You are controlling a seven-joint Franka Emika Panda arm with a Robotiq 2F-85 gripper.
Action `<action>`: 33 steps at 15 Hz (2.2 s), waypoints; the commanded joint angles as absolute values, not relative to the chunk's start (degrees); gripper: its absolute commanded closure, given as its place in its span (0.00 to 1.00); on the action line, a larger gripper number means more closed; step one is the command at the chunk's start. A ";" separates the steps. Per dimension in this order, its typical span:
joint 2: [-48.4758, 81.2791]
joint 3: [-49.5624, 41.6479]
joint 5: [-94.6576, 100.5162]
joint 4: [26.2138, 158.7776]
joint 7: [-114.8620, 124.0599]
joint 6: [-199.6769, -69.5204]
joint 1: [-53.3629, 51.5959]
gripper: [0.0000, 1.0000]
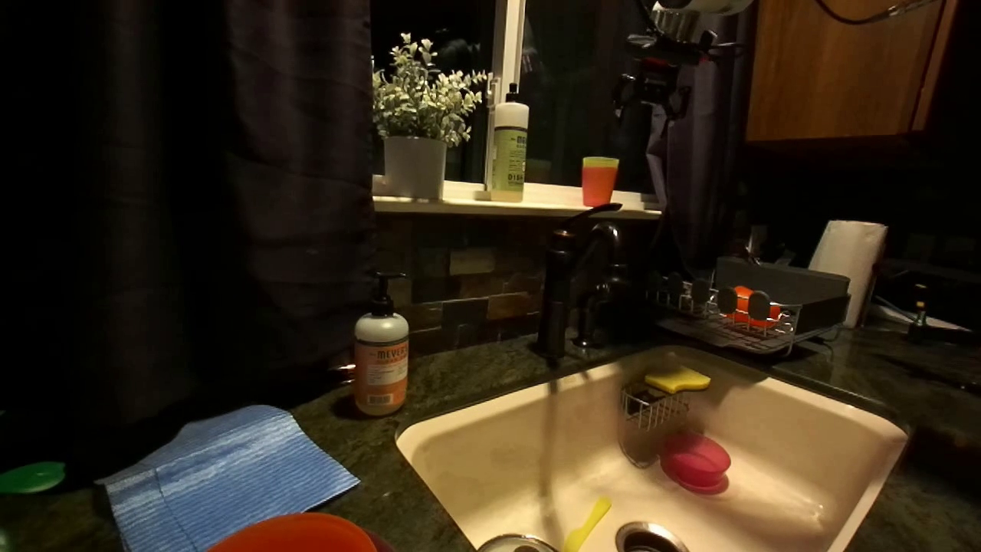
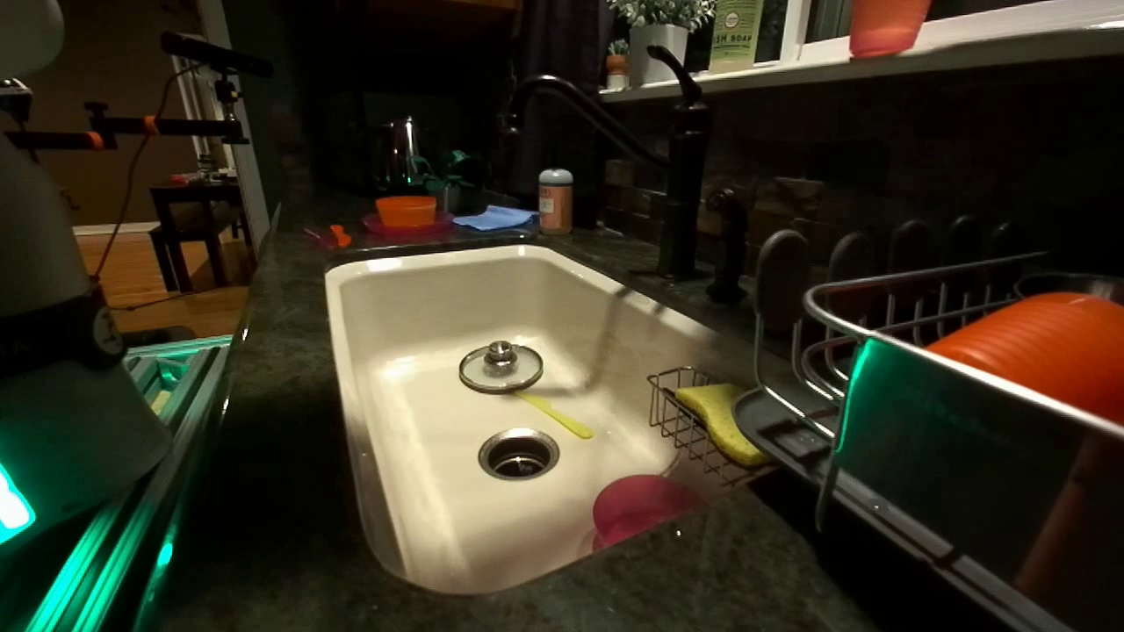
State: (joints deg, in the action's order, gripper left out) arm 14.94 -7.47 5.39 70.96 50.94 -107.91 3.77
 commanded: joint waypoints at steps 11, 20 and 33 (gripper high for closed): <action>2.04 -15.07 7.17 97.04 62.44 -99.77 11.13 0.00; 7.10 -16.77 -3.91 101.66 30.88 -100.12 17.07 0.00; 18.55 -18.79 -2.07 95.37 23.79 -102.06 19.01 0.00</action>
State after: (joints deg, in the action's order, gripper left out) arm 15.34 -18.57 -1.72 97.90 25.43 -100.88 18.46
